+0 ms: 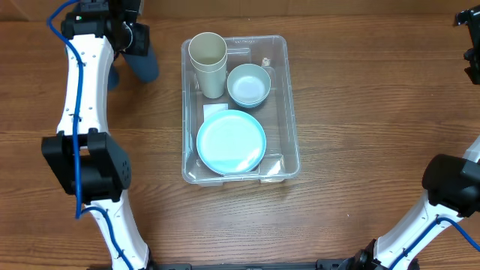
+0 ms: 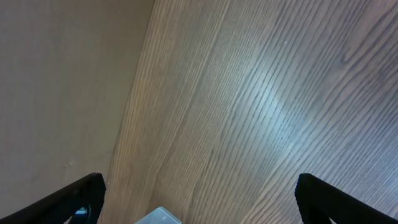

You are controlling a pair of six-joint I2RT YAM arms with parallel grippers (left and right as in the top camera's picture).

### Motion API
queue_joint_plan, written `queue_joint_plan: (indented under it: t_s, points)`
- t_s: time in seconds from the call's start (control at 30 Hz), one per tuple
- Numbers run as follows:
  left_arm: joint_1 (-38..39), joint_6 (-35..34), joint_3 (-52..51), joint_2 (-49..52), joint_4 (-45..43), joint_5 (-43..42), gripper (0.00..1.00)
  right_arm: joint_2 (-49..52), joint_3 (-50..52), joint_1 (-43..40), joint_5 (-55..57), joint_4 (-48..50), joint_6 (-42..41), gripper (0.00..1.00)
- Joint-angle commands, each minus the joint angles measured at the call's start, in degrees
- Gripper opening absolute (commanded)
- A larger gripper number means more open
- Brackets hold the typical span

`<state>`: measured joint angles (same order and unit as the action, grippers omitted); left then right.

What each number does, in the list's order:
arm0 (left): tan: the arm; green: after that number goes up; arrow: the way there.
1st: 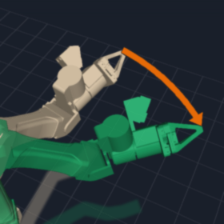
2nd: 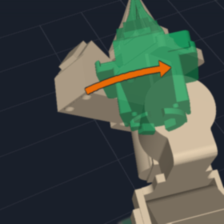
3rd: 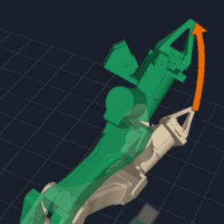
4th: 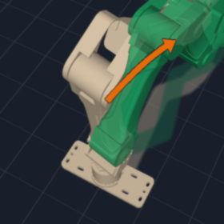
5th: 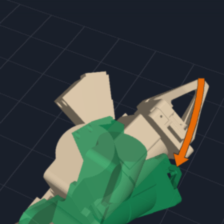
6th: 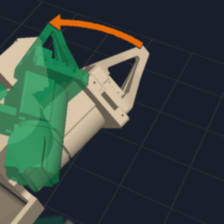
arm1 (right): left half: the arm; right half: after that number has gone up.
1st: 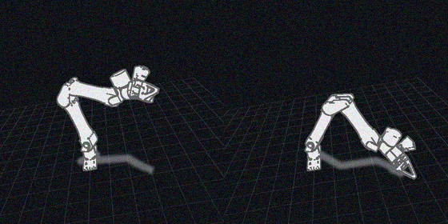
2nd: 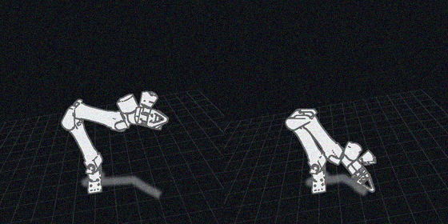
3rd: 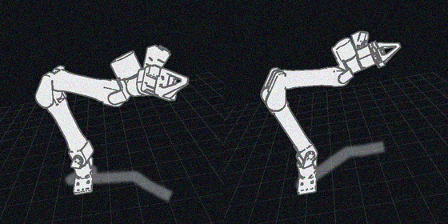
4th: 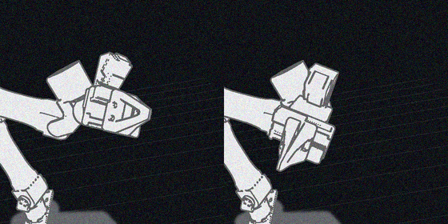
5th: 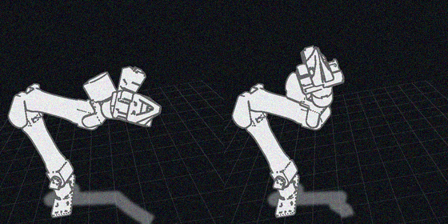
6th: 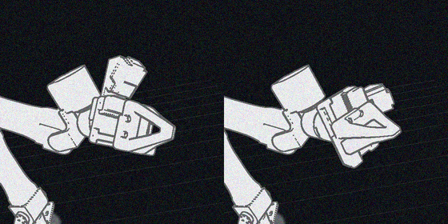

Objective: Pack container
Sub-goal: 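Move the left gripper to a teal cup and grasp it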

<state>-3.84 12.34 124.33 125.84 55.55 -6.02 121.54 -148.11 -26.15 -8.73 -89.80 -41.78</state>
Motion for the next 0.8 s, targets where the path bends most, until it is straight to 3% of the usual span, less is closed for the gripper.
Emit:
queue_joint_plan:
  t_s: [0.0, 0.2, 0.37, 0.5, 0.77]
  points:
    - [0.04, 2.67, 0.33, 3.39, -0.81, -1.05, 0.44, -0.46, -0.68, -0.13, 0.24, 0.09, -0.24, 1.0]
    - [0.11, 2.54, 0.33, 5.7, -0.74, -1.07, 0.04, -0.46, -0.68, -0.13, 0.24, 0.09, -0.24, 1.0]
    - [0.44, -1.46, 1.18, 5.35, -1.42, -1.25, 0.04, -0.46, -0.68, -0.13, 0.24, 0.09, -0.24, 1.0]
    - [2.23, -1.66, 8.11, 5.25, 3.17, -1.44, 0.04, -0.46, -0.68, -0.13, 0.24, 0.09, -0.24, 1.0]
    - [6.64, -2.45, 43.15, 5.22, 32.37, -1.51, 0.04, -0.46, -0.68, -0.13, 0.24, 0.09, -0.24, 1.0]
